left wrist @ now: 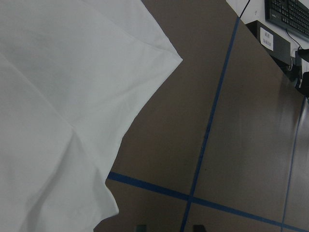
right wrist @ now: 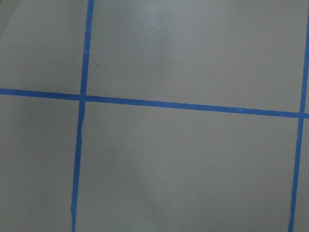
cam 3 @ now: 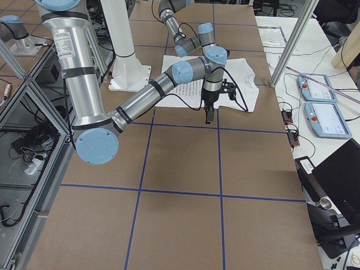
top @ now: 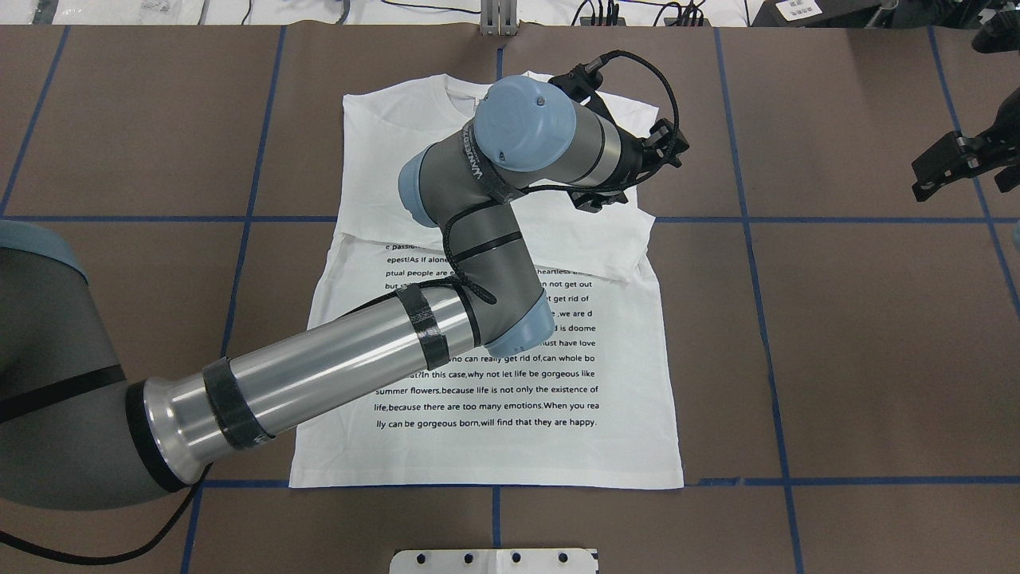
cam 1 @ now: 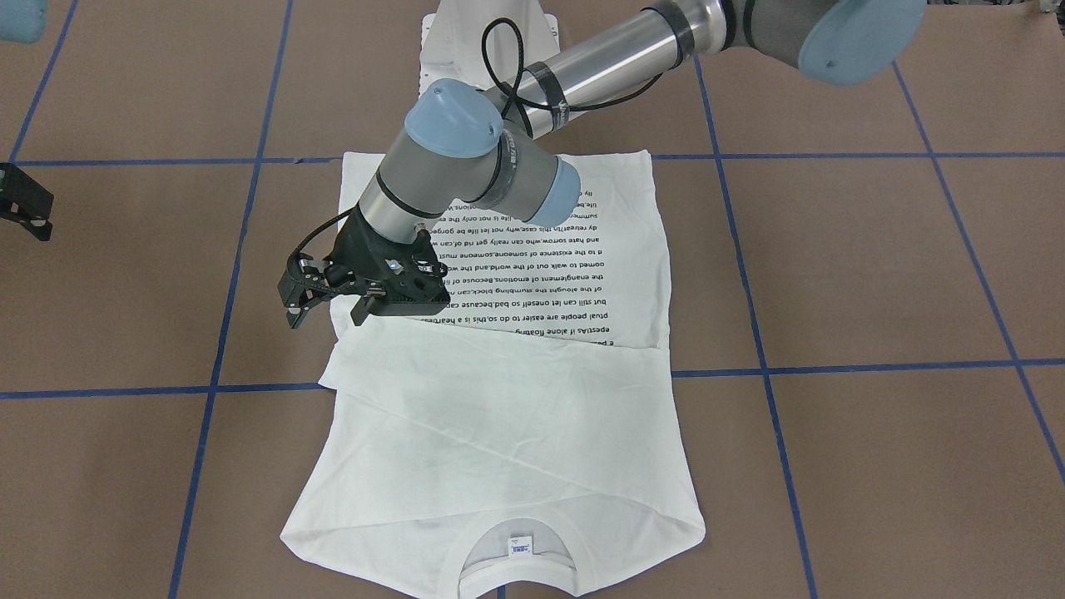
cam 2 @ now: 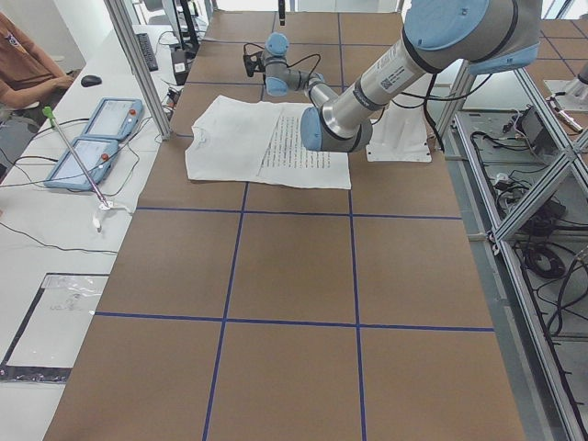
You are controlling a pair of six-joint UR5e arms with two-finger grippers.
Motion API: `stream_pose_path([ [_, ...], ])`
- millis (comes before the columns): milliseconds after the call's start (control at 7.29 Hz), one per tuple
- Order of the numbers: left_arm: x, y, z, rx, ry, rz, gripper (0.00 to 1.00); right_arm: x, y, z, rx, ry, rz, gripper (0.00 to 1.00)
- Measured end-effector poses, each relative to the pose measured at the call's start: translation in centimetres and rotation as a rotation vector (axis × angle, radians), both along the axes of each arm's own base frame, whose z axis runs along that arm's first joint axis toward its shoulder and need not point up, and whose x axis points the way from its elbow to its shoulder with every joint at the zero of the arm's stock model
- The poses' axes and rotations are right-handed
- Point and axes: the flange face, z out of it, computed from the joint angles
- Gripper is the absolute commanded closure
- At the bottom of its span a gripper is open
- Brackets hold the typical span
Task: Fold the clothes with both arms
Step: 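Fold the sleeve with the left gripper across the shirt toward the collar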
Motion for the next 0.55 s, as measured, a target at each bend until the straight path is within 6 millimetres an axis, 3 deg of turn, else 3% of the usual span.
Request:
stream_pose_path([
  [549,-3.1,1.5,5.7,0.068,-0.07,0.017,0.0,-0.1,-0.2,-1.1,0.018,-0.009,0.015,0.0],
])
